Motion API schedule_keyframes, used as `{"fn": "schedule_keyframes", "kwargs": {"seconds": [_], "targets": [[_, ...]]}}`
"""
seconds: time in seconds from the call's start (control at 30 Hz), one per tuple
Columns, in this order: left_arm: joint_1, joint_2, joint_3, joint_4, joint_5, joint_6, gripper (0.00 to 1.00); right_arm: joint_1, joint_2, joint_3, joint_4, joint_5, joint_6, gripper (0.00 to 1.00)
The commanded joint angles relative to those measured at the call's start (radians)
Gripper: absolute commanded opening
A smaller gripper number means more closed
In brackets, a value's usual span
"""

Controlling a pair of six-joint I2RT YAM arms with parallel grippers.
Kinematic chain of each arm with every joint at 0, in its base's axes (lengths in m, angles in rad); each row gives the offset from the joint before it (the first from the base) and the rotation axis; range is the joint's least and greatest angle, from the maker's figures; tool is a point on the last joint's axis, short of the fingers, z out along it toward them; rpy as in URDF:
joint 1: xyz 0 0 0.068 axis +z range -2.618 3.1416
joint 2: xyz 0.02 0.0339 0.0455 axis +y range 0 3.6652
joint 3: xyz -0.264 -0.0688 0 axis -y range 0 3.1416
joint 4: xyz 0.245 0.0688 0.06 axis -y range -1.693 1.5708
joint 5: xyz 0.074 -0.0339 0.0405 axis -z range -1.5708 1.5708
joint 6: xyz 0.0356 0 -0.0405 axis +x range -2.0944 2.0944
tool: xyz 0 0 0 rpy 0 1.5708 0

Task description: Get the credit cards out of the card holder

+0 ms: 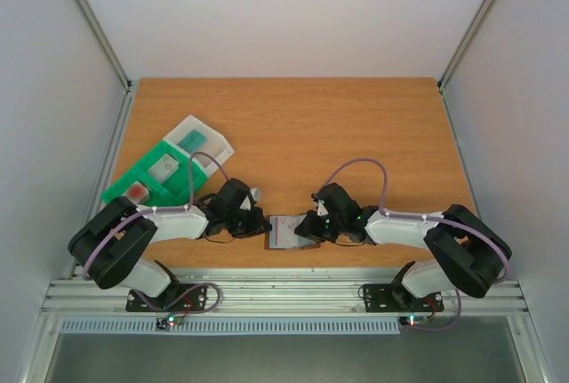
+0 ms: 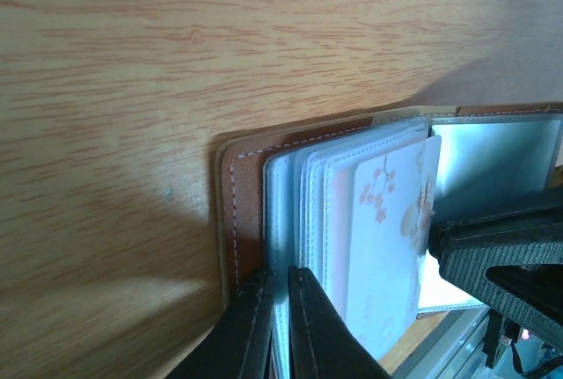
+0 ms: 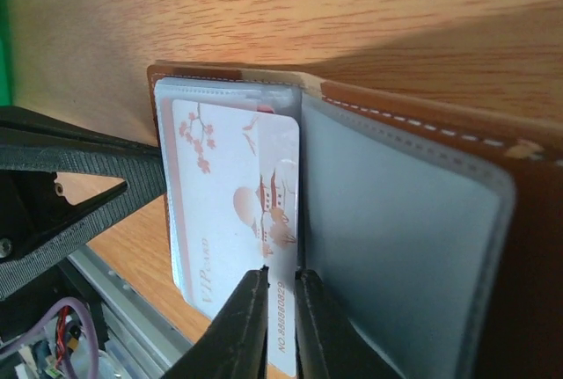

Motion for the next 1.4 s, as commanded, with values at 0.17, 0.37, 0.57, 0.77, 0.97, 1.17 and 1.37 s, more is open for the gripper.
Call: {"fn": "schedule_keyframes", "kwargs": {"seconds": [0.17,0.37,0.57,0.77,0.97,1.17,1.37], "targets": [[-0.005,-0.002,0.013,-0.055,-0.053,0.023,0.08,-0.007,0.059,0.002,0.046,-0.02,0.005,0.23],[-0.004,0.021,0.006,-0.042,-0.048,0.02,0.07,-0.008,0.1,-0.004,0.077,-0.028,0.007,0.21],[-0.005,0.031,0.007,-0.043,-0.061,0.024,0.06,-0.015,0.051,-0.031,0.06,0.006,0.01,0.04],[-0.005,0.054,-0.006,-0.003,-0.042,0.011,0.02,-0.024,-0.009,-0.037,0.008,0.021,-0.004,0.02],[-0.005,0.073,-0.003,0.004,-0.046,0.009,0.01,-0.041,-0.029,-0.046,-0.004,0.012,-0.012,0.06],[-0.005,0.074,-0.006,0.004,-0.055,0.015,0.01,-0.064,-0.04,-0.063,0.009,-0.014,-0.023,0.04],[-0.005,0.077,-0.005,0.02,-0.051,0.017,0.01,-0.071,-0.059,-0.064,-0.003,-0.022,-0.042,0.01]]}}
